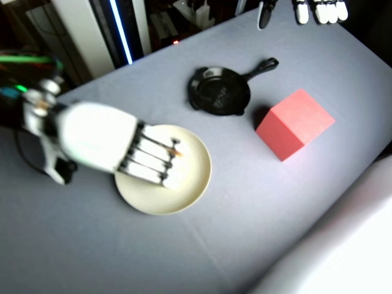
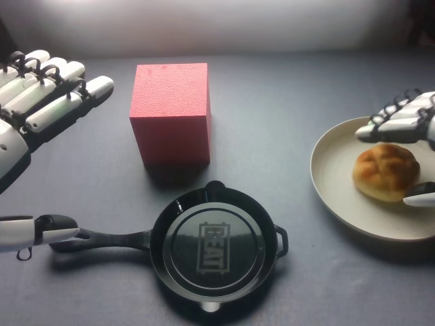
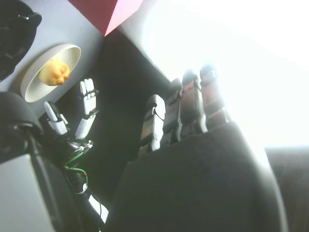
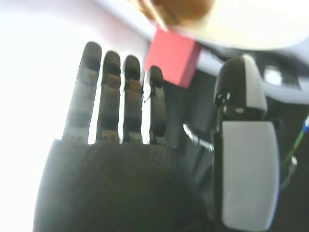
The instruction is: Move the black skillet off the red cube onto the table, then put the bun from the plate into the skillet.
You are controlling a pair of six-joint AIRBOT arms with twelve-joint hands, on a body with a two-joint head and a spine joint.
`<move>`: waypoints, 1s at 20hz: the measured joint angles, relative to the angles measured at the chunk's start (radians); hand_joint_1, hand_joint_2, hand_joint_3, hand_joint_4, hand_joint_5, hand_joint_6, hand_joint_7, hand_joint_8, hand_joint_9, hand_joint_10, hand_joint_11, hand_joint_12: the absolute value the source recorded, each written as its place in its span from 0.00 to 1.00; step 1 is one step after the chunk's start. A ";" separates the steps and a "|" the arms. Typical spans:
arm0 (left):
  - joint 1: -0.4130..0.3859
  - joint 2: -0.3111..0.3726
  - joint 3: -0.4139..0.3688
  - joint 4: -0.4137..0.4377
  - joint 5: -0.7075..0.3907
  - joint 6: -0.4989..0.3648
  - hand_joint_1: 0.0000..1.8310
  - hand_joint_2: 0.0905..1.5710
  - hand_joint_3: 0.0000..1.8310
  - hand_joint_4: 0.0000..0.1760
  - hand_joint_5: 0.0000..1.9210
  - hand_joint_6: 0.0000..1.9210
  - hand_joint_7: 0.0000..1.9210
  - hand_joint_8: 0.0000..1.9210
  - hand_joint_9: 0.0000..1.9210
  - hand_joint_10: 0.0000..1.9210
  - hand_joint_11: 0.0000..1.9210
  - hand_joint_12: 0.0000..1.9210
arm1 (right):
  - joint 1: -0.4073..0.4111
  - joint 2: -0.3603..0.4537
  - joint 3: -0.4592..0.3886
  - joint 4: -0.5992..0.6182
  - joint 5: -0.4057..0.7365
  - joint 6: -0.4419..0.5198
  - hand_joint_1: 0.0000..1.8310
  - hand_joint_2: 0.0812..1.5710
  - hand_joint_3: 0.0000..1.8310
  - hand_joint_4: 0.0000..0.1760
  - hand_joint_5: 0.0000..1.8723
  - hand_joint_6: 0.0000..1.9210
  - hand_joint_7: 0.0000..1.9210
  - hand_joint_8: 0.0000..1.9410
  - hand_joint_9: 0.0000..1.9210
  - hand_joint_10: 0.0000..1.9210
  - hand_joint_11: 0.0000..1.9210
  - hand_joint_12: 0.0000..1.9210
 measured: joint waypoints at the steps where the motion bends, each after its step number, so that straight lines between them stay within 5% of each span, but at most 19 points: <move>1: 0.000 0.000 0.000 -0.001 0.001 0.000 0.49 0.52 0.00 0.78 0.00 0.00 0.00 0.00 0.00 0.00 0.00 0.00 | 0.018 -0.020 0.017 -0.011 -0.051 -0.002 0.53 0.63 0.00 0.36 0.24 0.00 0.22 0.00 0.22 0.00 0.20 0.07; 4: 0.000 0.000 -0.003 0.000 0.000 0.000 0.50 0.52 0.00 0.75 0.00 0.00 0.00 0.00 0.00 0.00 0.00 0.00 | 0.047 -0.036 0.029 -0.019 -0.125 -0.047 0.57 0.62 0.00 0.30 0.30 0.00 0.32 0.01 0.34 0.01 0.17 0.45; 6: 0.001 0.000 -0.003 0.003 -0.003 0.000 0.50 0.54 0.01 0.74 0.00 0.00 0.00 0.00 0.00 0.00 0.00 0.00 | 0.054 -0.043 0.046 -0.014 -0.131 -0.051 0.64 0.63 0.00 0.00 0.46 0.01 0.47 0.02 0.47 0.04 0.20 0.59; 7: 0.003 0.000 -0.003 0.004 -0.003 0.000 0.50 0.54 0.01 0.74 0.00 0.00 0.00 0.00 0.00 0.00 0.00 0.00 | 0.056 -0.045 0.050 -0.006 -0.135 -0.051 0.74 0.63 0.01 0.00 0.56 0.30 0.70 0.01 0.54 0.41 0.29 0.64; 8: 0.003 0.000 -0.004 0.003 -0.003 0.000 0.50 0.55 0.01 0.71 0.00 0.00 0.00 0.00 0.00 0.00 0.00 0.00 | 0.063 -0.049 0.054 -0.003 -0.135 -0.054 0.76 0.63 0.00 0.00 0.58 0.38 0.74 0.01 0.55 0.49 0.34 0.65; 9: 0.003 0.000 -0.004 0.003 -0.003 0.000 0.50 0.55 0.01 0.71 0.00 0.00 0.00 0.00 0.00 0.00 0.00 0.00 | 0.064 -0.051 0.056 -0.001 -0.131 -0.056 0.76 0.66 0.00 0.00 0.56 0.46 0.58 0.31 0.51 0.56 0.38 0.66; 10: 0.004 0.000 -0.004 0.004 -0.006 0.000 0.50 0.55 0.01 0.75 0.00 0.00 0.00 0.00 0.00 0.00 0.00 0.00 | 0.068 -0.051 0.056 -0.002 -0.136 -0.057 0.75 0.69 0.00 0.00 0.51 0.56 0.51 0.43 0.47 0.60 0.40 0.63; 12: 0.010 0.000 -0.004 0.003 -0.006 0.000 0.50 0.54 0.00 0.73 0.00 0.00 0.00 0.00 0.00 0.00 0.00 0.00 | 0.078 -0.051 0.053 -0.005 -0.145 -0.058 0.75 0.70 0.00 0.00 0.48 0.61 0.51 0.47 0.46 0.61 0.33 0.67; 13: 0.010 0.000 -0.004 0.003 -0.004 0.000 0.50 0.54 0.00 0.76 0.00 0.00 0.00 0.00 0.00 0.00 0.00 0.00 | 0.080 -0.043 0.043 -0.003 -0.138 -0.058 0.75 0.71 0.00 0.00 0.50 0.53 0.46 0.59 0.42 0.68 0.27 0.76; 16: 0.010 0.000 -0.004 0.002 -0.005 0.000 0.51 0.54 0.00 0.72 0.00 0.00 0.00 0.00 0.00 0.00 0.00 0.00 | 0.080 0.014 -0.028 -0.008 -0.037 -0.052 0.74 0.71 0.00 0.00 0.50 0.56 0.48 0.56 0.40 0.68 0.25 0.64; 18: 0.010 -0.001 -0.004 -0.002 -0.006 0.000 0.50 0.54 0.00 0.67 0.00 0.00 0.00 0.00 0.00 0.00 0.00 0.00 | 0.087 0.034 -0.053 -0.060 0.091 -0.002 0.75 0.70 0.00 0.00 0.52 0.47 0.51 0.55 0.44 0.65 0.29 0.62; 20: 0.011 -0.001 -0.004 0.000 -0.007 0.000 0.49 0.54 0.00 0.71 0.00 0.00 0.00 0.00 0.00 0.00 0.00 0.00 | 0.096 0.030 -0.062 -0.134 0.155 0.064 0.68 0.69 0.00 0.00 0.57 0.38 0.50 0.60 0.45 0.44 0.33 0.65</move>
